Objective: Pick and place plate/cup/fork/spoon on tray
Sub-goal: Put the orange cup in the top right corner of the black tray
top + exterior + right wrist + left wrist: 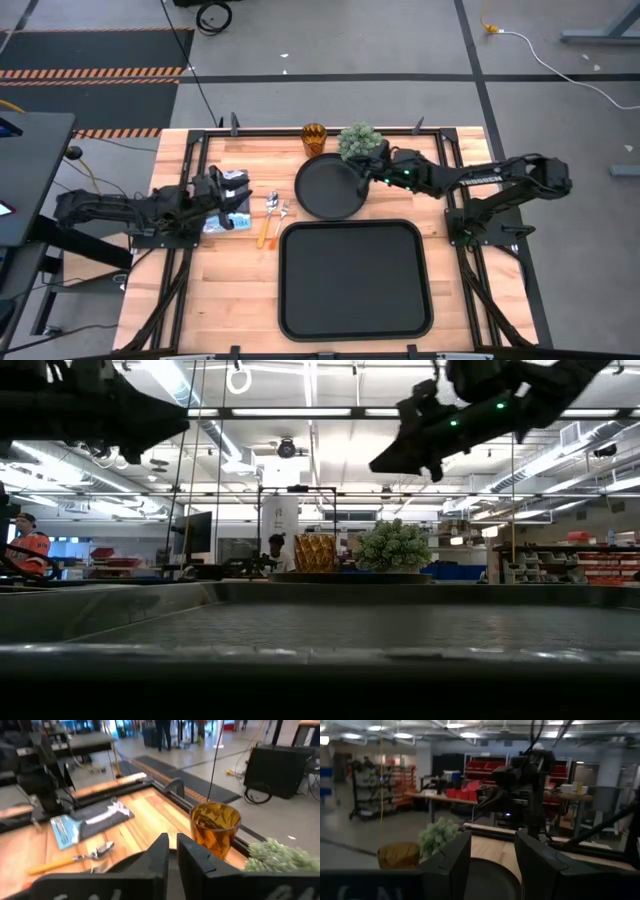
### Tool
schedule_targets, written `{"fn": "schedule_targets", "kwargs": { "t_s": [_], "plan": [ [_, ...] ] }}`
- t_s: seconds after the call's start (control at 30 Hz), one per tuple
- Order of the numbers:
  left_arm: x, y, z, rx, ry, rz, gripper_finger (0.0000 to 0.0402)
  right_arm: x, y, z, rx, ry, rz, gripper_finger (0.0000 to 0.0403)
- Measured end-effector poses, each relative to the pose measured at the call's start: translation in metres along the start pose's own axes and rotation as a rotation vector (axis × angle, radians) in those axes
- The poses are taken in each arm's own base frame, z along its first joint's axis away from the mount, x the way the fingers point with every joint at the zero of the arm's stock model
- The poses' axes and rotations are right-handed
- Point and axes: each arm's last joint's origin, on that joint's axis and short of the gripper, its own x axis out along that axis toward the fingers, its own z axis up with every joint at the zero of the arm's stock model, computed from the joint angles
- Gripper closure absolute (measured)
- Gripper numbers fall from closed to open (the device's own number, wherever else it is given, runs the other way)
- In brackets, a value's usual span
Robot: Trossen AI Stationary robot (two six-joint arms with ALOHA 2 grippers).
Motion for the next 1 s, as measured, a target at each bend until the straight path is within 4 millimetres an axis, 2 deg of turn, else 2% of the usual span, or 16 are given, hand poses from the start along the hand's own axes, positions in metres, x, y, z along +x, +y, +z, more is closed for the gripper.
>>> {"fn": "schedule_targets", "kwargs": {
  "t_s": [0.37, 0.63, 0.83, 1.0],
  "plan": [
    [0.012, 0.007, -0.011, -0.056, 0.068, 0.091, 0.0239, 0.051, 0.001, 0.022, -0.144, 0.145, 0.01, 0.0262],
    [0.018, 0.01, -0.021, -0.097, 0.131, 0.126, 0.0216, 0.085, -0.014, 0.033, -0.177, 0.245, 0.024, 0.019],
    [0.025, 0.013, -0.022, -0.112, 0.152, 0.156, 0.0181, 0.11, -0.028, 0.044, -0.202, 0.334, 0.023, 0.0133],
    [0.035, 0.012, -0.02, -0.107, 0.184, 0.139, 0.0173, 0.128, -0.043, 0.047, -0.221, 0.403, 0.001, 0.0085]
  ]
}}
